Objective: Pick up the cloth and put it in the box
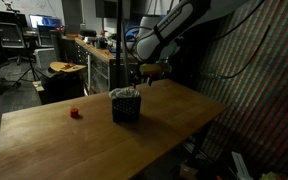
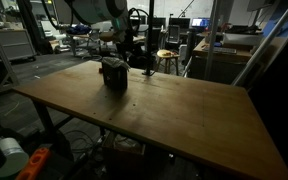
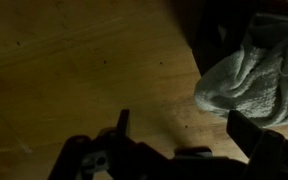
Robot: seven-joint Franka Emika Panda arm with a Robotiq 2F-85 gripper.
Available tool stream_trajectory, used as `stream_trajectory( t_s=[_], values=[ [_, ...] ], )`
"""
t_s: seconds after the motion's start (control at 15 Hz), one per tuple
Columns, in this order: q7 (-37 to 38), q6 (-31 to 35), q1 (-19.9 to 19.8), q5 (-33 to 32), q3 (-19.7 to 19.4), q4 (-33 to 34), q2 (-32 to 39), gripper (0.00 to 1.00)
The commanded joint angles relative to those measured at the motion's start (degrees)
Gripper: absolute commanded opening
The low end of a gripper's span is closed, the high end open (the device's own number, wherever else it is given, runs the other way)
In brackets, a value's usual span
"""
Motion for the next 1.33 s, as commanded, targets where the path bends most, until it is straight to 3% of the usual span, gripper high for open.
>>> stream_trajectory(
  t_s=[0.0,0.47,0.6,1.2,1.27],
  values=[
    [-1.5,-1.5,0.3,2.2,0.0,0.1,-0.7,1.0],
    [-1.1,-2.7,1.0,2.6,0.4,-0.1,-0.8,0.99],
    [-1.0,-3.0,1.2,2.5,0.6,0.0,-0.7,0.74],
    [-0.9,-2.8,1.7,2.5,0.8,-0.2,-1.3,0.08],
    [-0.9,-2.8,1.7,2.5,0.7,-0.3,-1.4,0.05]
  ],
)
